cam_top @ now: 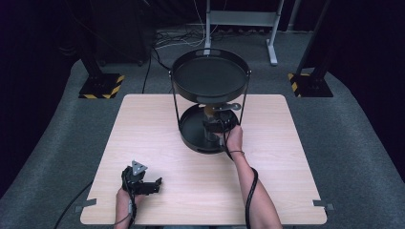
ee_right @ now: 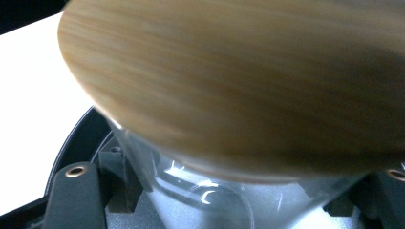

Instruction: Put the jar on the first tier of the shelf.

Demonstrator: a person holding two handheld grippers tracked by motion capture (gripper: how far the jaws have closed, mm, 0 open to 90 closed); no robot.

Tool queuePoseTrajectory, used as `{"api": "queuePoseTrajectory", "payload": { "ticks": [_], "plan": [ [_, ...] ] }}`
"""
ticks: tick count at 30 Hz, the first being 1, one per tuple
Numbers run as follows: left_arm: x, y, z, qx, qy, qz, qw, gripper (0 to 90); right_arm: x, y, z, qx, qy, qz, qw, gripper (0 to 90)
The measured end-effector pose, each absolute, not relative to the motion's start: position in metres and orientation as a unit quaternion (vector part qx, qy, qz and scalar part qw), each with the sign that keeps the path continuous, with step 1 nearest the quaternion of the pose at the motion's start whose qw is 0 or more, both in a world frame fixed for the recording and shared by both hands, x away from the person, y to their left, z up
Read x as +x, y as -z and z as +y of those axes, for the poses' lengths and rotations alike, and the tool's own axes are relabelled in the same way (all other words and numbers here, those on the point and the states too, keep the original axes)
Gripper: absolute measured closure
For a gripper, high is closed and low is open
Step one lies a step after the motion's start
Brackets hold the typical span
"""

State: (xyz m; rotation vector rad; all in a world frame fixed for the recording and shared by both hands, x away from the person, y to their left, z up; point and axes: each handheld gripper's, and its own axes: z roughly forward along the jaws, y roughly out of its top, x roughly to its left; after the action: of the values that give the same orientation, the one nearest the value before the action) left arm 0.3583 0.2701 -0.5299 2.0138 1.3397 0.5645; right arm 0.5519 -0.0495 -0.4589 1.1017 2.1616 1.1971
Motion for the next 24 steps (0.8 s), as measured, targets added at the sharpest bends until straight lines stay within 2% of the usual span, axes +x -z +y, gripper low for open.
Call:
{"api": "queuePoseTrajectory", "payload": {
  "ticks": [24],
  "plan": [
    [0.358, 0.53, 0.27, 0.767, -0.215, 0.51, 0.323, 3.2, 0.549, 0.47, -0.049, 0.397, -0.447, 0.767, 0.235, 25.5]
  ]
}}
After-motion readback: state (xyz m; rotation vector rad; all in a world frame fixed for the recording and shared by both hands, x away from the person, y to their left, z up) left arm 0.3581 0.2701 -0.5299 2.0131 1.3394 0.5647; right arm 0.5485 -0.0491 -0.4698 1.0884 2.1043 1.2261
